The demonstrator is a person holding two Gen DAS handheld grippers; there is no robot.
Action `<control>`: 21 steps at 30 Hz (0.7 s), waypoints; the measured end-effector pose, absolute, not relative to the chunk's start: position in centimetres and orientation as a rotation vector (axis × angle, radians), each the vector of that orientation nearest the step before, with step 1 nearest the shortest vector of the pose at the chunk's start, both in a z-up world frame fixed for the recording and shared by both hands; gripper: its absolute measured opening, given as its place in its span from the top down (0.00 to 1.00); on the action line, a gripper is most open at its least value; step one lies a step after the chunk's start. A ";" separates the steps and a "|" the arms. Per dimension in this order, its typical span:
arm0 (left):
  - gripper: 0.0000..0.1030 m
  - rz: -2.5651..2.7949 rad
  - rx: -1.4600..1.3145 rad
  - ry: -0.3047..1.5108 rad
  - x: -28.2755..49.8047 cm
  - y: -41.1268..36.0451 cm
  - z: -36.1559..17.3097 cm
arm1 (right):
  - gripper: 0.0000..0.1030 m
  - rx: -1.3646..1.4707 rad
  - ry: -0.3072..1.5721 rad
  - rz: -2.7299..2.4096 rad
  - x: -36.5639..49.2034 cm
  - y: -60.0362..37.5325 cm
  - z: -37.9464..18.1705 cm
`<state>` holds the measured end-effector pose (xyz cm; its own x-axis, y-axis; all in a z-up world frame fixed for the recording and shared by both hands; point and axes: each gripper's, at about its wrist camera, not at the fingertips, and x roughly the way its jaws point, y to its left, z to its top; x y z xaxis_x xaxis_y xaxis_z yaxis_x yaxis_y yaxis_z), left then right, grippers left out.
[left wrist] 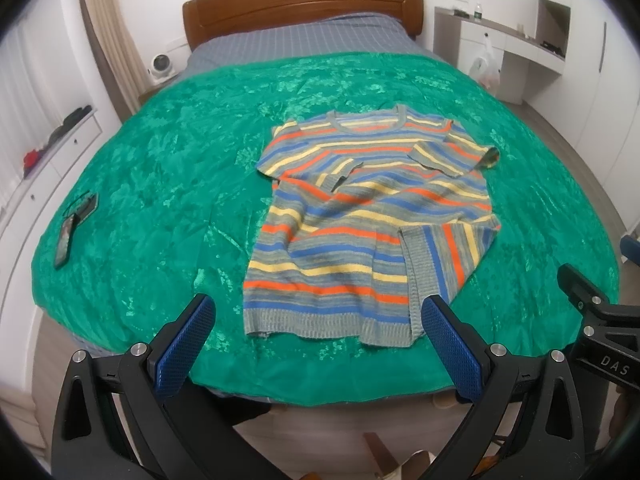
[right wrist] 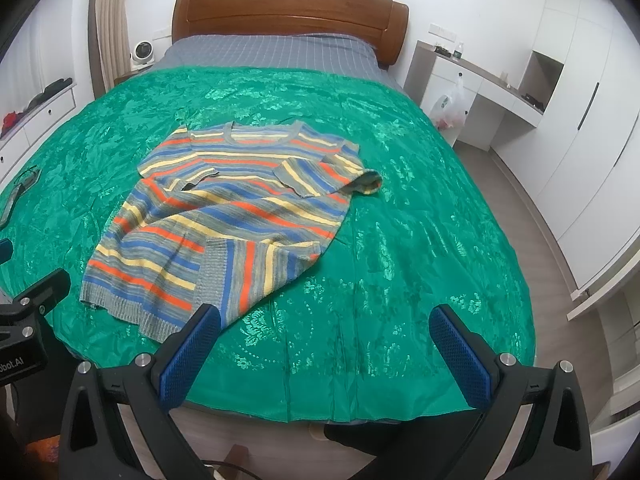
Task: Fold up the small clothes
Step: 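Move both grippers toward the striped sweater's hem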
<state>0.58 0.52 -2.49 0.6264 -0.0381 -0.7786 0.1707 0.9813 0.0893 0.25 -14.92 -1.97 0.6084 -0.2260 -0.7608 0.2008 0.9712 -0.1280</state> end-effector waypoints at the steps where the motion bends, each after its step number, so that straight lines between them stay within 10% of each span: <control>1: 0.00 -0.119 0.159 0.888 0.6 0.6 -2.7 | 0.00 -0.030 0.883 -0.246 0.3 -14.9 -2.0; 21: 0.00 0.053 -0.004 0.996 4.7 12.0 -7.1 | 0.00 0.067 0.918 -0.179 1.7 -17.0 -5.1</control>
<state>4.67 11.97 -7.10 0.5423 0.0430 -0.8391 -0.0464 0.9987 0.0213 1.68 -17.02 -5.06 0.5937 -0.1253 -0.7948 0.1822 0.9831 -0.0189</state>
